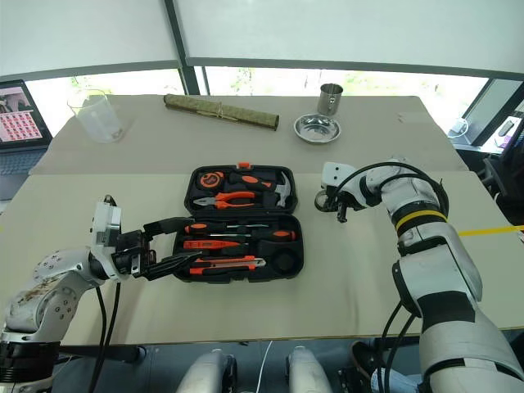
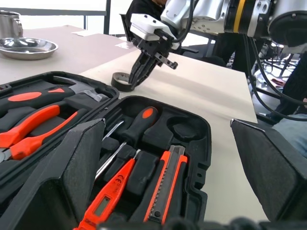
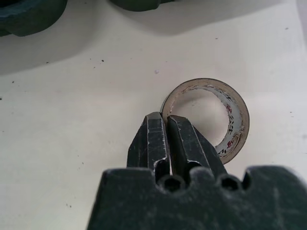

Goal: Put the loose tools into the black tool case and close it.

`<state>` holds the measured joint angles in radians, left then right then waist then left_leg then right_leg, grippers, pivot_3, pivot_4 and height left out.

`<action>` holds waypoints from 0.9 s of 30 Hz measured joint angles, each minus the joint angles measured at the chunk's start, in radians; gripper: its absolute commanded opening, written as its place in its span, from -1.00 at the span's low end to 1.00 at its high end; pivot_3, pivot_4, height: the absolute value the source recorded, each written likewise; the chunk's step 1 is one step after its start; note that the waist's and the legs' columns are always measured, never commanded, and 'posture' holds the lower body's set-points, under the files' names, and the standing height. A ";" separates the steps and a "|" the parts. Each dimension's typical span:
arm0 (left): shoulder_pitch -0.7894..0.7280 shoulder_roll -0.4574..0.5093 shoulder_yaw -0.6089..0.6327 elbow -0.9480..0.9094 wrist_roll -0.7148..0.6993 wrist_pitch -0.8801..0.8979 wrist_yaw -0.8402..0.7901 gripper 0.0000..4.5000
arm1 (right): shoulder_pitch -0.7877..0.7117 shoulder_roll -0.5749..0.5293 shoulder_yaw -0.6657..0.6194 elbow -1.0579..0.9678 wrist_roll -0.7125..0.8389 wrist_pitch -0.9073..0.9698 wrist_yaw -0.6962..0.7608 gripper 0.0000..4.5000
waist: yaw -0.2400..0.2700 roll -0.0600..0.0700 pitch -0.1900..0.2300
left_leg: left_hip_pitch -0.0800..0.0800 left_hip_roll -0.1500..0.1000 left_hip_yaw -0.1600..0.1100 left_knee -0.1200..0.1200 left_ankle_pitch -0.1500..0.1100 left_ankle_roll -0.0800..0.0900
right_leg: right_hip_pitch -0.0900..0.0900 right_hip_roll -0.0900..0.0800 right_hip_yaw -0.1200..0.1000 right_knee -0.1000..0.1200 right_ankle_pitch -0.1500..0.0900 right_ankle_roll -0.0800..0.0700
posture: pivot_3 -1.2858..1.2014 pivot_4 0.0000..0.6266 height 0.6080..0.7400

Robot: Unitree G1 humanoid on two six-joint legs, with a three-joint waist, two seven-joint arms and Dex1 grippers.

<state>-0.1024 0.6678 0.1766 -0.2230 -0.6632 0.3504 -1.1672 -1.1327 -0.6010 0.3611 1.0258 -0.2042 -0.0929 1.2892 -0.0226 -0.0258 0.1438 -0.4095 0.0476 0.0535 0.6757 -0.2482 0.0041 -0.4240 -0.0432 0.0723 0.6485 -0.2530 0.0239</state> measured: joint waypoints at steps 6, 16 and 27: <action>0.056 0.021 -0.011 -0.005 0.040 -0.067 -0.071 1.00 | 0.109 -0.054 -0.063 -0.535 0.223 0.312 0.258 -0.97 | 0.003 0.002 0.001 | 0.000 0.001 -0.002 0.000 0.000 0.000 | 0.000 0.000 -0.002 0.001 0.000 0.000 | 0.03 -0.52 1.00; 0.111 0.033 -0.023 -0.005 0.075 -0.133 -0.110 1.00 | 0.451 -0.124 0.058 -1.188 0.321 0.829 0.139 -0.97 | 0.014 0.002 0.001 | 0.000 0.000 -0.002 0.003 0.000 0.000 | 0.001 -0.001 -0.003 0.001 0.000 0.000 | 0.03 -0.52 1.00; 0.112 0.053 -0.022 -0.002 0.076 -0.134 -0.115 1.00 | 0.442 -0.180 0.122 -1.201 0.283 0.798 0.086 -0.82 | 0.013 0.002 0.001 | 0.000 0.000 -0.002 0.003 0.000 0.000 | 0.002 0.000 -0.002 0.001 0.000 0.000 | 0.03 -0.52 1.00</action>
<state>0.0092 0.7205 0.1541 -0.2245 -0.5870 0.2169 -1.2826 -0.6904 -0.7814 0.4830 -0.1757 0.0790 0.7048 1.3756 -0.0101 -0.0243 0.1452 -0.4090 0.0473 0.0513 0.6791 -0.2481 0.0039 -0.4218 -0.0432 0.0699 0.6492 -0.2528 0.0243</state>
